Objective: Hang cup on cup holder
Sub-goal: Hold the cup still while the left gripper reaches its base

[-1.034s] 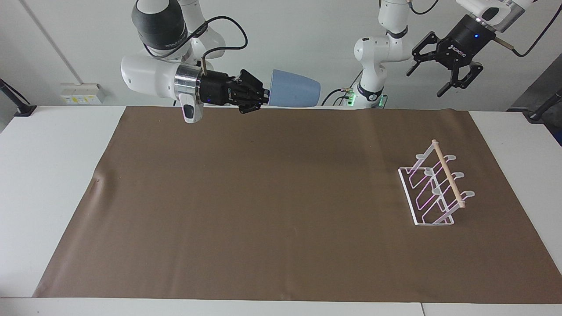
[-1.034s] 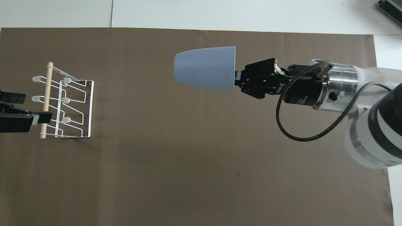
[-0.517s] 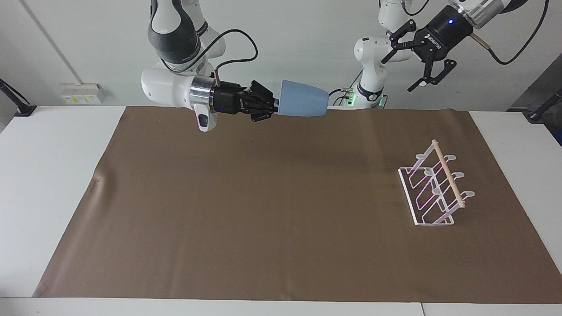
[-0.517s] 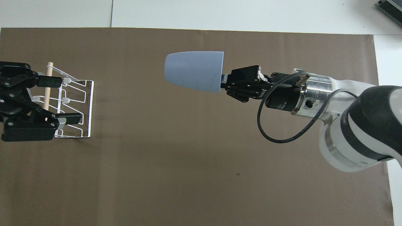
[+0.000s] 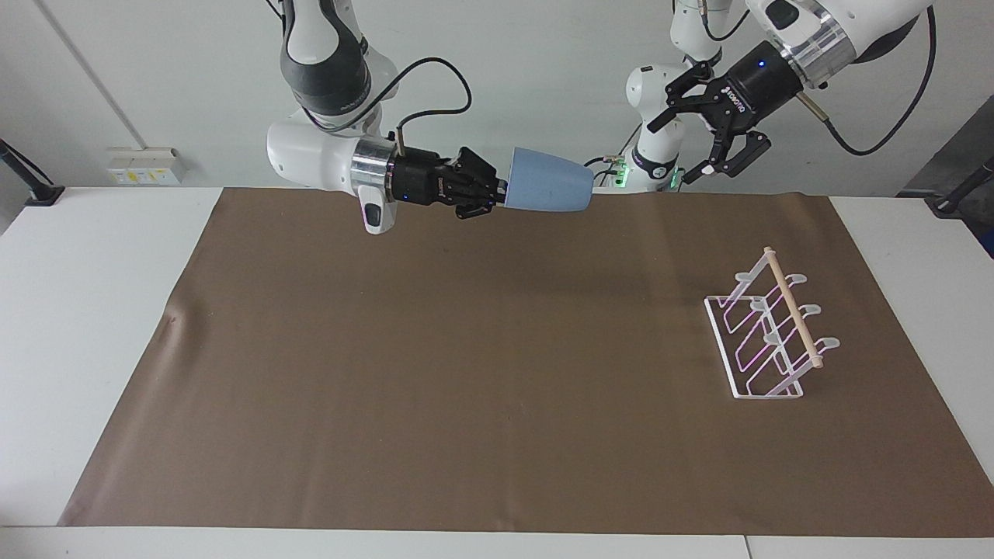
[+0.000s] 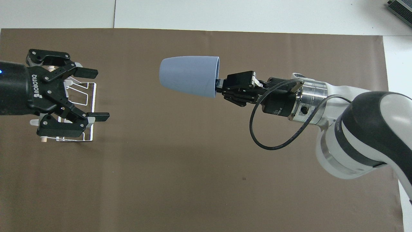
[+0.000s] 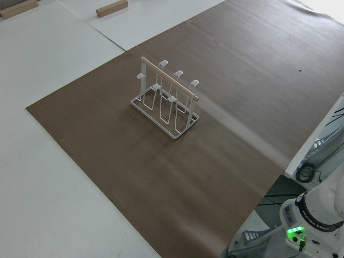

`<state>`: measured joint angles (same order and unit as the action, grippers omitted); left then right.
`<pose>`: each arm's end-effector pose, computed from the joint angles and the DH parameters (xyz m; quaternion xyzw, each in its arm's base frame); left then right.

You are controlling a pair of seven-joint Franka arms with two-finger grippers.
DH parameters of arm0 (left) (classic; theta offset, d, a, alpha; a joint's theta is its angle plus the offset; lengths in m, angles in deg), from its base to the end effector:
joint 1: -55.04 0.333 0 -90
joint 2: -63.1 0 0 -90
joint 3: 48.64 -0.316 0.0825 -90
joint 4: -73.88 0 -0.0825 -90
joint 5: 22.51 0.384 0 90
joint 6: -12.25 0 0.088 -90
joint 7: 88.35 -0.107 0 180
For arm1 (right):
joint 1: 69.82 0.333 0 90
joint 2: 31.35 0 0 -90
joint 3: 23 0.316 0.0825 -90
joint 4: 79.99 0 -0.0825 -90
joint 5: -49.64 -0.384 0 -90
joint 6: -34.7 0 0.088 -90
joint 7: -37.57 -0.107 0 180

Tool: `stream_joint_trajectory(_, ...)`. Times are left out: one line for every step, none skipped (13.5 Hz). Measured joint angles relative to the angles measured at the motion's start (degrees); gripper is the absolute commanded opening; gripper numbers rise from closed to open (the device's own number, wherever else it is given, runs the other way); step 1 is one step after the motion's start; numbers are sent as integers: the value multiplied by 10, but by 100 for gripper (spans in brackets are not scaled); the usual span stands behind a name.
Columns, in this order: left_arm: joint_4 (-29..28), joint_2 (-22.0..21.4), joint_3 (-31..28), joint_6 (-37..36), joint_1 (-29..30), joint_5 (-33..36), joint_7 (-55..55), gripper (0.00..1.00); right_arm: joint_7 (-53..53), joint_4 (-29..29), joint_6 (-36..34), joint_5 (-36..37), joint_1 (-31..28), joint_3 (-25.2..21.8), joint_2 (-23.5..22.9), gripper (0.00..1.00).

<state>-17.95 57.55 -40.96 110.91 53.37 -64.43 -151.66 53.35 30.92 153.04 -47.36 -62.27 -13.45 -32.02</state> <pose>0.5192 -0.1526 0.6994 0.7588 -0.5391 0.2490 0.2675 0.5537 0.2243 0.5425 -0.7232 0.1161 -0.0310 0.6801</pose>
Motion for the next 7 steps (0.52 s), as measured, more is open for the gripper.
stream_joint_trajectory(0,6,0,16,-6,0,-14,100,6,0,0,0,2,0,-1,0)
stream_joint_trajectory(0,10,0,32,-15,0,-22,100,11,1,1,0,4,0,-3,0)
stream_joint_trajectory(0,13,0,47,-25,0,-25,100,16,1,1,0,5,0,-4,0)
stream_joint_trajectory(0,15,1,60,-35,0,-26,100,18,1,1,0,5,0,-5,0)
stream_joint_trajectory(0,17,1,70,-44,0,-27,100,18,1,1,0,5,0,-6,0)
stream_joint_trajectory(0,18,1,79,-53,0,-27,100,19,1,2,0,5,0,-6,0)
stream_joint_trajectory(0,19,2,88,-60,0,-27,100,19,1,3,0,5,0,-6,0)
